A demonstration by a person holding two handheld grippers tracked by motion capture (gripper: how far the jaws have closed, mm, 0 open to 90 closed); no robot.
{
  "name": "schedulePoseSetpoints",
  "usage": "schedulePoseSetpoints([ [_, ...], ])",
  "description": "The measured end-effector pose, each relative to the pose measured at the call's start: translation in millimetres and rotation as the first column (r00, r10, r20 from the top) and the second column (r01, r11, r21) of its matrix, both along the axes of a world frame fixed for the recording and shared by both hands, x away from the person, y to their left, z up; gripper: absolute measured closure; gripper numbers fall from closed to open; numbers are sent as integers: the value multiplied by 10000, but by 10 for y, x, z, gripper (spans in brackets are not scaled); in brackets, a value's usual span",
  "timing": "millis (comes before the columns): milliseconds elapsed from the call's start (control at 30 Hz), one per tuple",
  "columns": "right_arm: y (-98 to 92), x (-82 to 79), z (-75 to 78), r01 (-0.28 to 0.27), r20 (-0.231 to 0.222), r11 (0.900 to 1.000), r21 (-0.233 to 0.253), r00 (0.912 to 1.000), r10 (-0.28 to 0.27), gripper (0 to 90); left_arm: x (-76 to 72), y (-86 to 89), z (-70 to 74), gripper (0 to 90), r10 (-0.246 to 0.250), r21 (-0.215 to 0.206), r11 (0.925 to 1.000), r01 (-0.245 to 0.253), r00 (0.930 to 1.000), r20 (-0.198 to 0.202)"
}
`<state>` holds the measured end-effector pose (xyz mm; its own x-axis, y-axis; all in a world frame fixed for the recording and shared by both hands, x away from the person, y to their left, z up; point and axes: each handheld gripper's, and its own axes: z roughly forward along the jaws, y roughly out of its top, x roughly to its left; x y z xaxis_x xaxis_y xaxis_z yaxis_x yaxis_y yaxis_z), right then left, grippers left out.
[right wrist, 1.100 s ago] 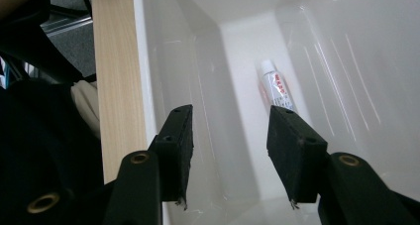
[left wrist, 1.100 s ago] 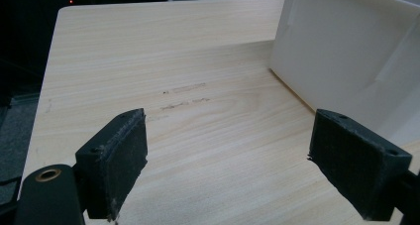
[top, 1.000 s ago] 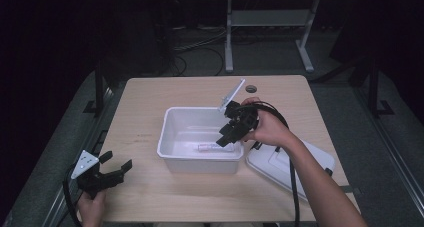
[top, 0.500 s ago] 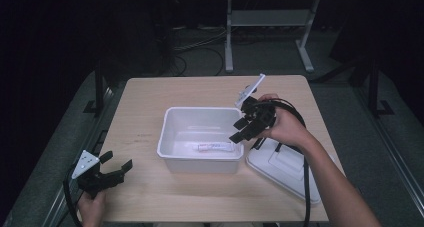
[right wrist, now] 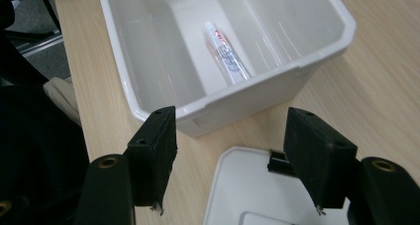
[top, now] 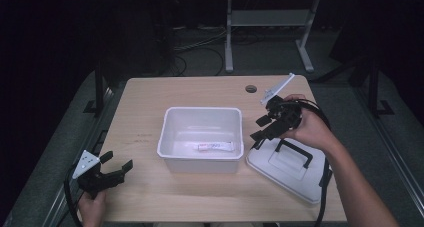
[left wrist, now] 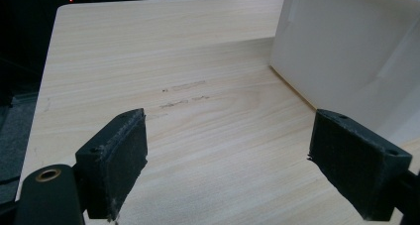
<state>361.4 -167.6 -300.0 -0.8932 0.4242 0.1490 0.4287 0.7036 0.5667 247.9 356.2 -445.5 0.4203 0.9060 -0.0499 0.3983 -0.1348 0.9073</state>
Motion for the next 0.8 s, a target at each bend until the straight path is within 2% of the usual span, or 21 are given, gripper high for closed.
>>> schedulePoseSetpoints([
  [233, -223, -34, -118, 485, -91, 9988, -98, 9988, -486, 367, -2, -10, 1, 141, -11, -17, 10000, 11, 10000, -7],
  [433, -384, -50, -253, 867, -339, 9962, -117, 9956, -871, 367, -2, -9, -2, 141, 13, 7, 10000, -13, 10000, -26],
  [800, -685, -8, -507, 1648, -741, 9860, -239, 9833, -1661, 373, -5, -5, -2, 141, 22, 0, 10000, -22, 10000, -29],
])
